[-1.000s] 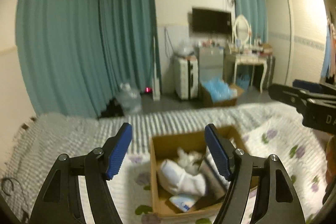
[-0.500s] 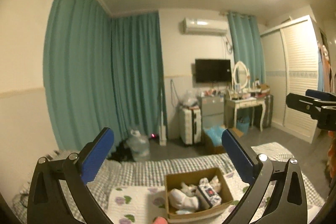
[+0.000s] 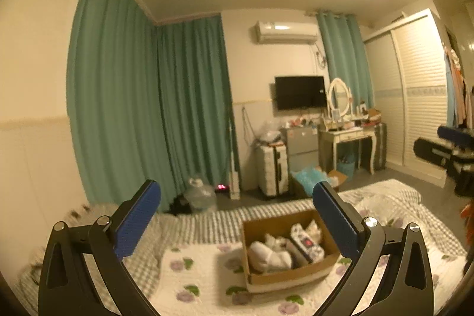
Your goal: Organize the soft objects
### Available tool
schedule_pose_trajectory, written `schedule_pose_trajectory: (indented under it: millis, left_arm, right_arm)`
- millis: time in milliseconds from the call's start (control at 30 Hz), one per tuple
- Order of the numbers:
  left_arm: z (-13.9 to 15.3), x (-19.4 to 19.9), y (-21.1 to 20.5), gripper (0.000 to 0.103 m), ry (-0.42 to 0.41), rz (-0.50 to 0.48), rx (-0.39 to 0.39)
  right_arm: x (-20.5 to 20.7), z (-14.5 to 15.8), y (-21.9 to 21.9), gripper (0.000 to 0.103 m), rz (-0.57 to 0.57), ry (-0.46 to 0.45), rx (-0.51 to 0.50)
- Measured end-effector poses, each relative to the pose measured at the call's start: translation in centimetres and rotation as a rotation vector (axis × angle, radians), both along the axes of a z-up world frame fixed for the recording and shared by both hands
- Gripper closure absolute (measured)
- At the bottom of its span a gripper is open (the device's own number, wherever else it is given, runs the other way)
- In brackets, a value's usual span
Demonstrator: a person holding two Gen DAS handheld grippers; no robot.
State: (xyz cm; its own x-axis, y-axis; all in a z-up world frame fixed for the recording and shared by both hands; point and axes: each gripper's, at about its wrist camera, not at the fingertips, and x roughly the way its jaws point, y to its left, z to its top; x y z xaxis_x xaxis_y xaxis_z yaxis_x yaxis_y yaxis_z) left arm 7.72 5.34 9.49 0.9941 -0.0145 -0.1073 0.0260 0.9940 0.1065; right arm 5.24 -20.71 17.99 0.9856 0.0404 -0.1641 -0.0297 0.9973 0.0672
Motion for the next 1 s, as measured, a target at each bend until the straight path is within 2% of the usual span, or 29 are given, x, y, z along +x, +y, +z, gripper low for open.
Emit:
schedule_pose_trajectory:
  millis: [67,200,367,533,667,800,1000]
  left_arm:
    - [-2.2,0.6,0.0,0.000,0.000,0.021,-0.004]
    - [-5.8,1.0,-0.6,0.000,-0.042,0.098,0.069]
    - [-9.3,2.2,0.2,0.000,0.050,0.068,-0.018]
    - [-11.4,2.8,-0.2,0.000,0.105,0.062,-0.011]
    - [-12.1,3.2,0.0,0.000,0.152,0.033,-0.056]
    - [-12.5,3.3,0.3,0.000,0.179,0.030,-0.072]
    - [-12.5,3.4,0.6,0.000,0.202,0.034,-0.085]
  right_arm:
    - [0.5,-2.4,0.1,0.000,-0.001,0.008,0.002]
    - [2.8,-7.8,0.0,0.000,0.027,0.040,0.048]
    - [4.9,-13.1,0.4,0.000,0.044,0.076,0.050]
    - [5.2,-16.7,0.8,0.000,0.036,0.095,0.083]
    - [5.4,-17.8,1.2,0.000,0.031,0.107,0.055]
    - [5.8,-18.4,0.8,0.000,0.029,0.131,0.097]
    - [5.8,-18.5,1.1,0.000,0.013,0.142,0.090]
